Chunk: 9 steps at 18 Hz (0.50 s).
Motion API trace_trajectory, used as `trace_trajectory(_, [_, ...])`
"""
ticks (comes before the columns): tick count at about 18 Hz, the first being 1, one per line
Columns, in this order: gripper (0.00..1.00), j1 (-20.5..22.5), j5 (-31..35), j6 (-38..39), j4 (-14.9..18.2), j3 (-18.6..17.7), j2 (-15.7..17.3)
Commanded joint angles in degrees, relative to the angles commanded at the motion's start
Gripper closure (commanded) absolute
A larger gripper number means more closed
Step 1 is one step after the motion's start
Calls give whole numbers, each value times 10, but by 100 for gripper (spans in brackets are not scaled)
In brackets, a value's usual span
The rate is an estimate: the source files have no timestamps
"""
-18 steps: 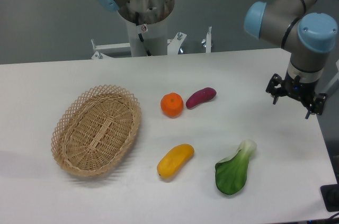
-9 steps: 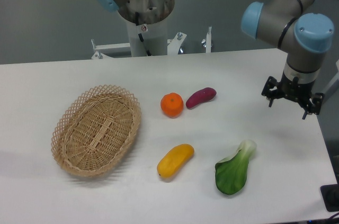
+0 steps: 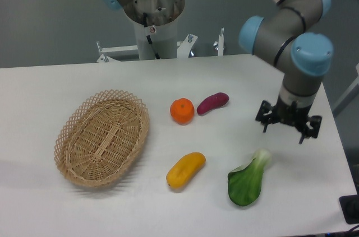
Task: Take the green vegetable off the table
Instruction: 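Move the open gripper down over the green bok choy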
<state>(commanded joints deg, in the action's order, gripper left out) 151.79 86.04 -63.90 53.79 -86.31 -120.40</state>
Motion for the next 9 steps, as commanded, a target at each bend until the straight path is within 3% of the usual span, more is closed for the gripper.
trace_trajectory(5, [0,-13,0,-13,-38,11,-35])
trace_trajectory(9, [0,-24,3,-54,-39,19,-59])
